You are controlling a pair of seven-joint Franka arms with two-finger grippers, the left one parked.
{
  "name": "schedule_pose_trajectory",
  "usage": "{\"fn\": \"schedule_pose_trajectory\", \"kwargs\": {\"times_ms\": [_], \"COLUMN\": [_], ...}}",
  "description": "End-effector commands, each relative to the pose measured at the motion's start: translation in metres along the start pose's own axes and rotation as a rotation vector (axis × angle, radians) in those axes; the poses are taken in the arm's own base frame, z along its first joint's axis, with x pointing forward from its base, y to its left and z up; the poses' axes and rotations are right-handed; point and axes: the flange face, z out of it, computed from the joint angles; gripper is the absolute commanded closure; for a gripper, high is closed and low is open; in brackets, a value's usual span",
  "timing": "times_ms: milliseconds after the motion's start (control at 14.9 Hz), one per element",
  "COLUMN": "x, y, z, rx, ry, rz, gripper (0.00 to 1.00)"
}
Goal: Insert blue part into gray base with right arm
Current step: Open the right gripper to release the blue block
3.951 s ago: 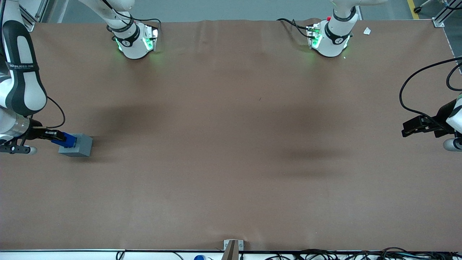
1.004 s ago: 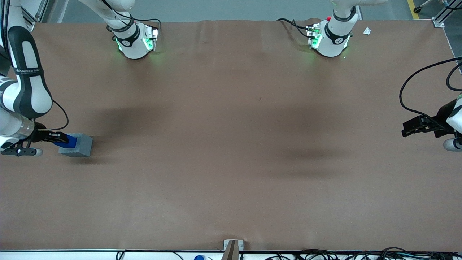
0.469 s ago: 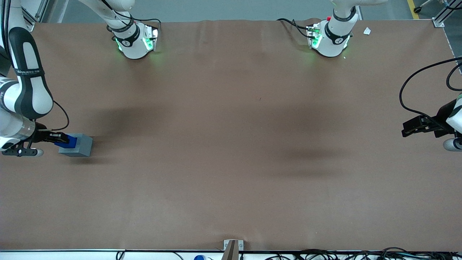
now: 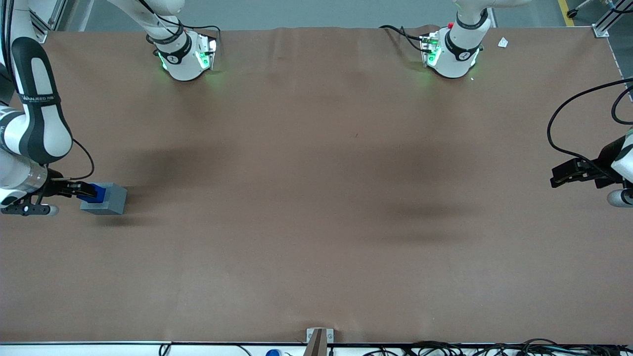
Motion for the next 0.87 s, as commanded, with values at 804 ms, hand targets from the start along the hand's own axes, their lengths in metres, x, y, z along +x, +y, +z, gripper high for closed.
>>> {"fn": "schedule_pose_trajectory", "kwargs": {"times_ms": [804], "x": [-0.018], "y": [-0.078], "z": [-0.137], "rx": [0.004], "ry": [0.050], "rz": [-0.051], "gripper": [0.00]}}
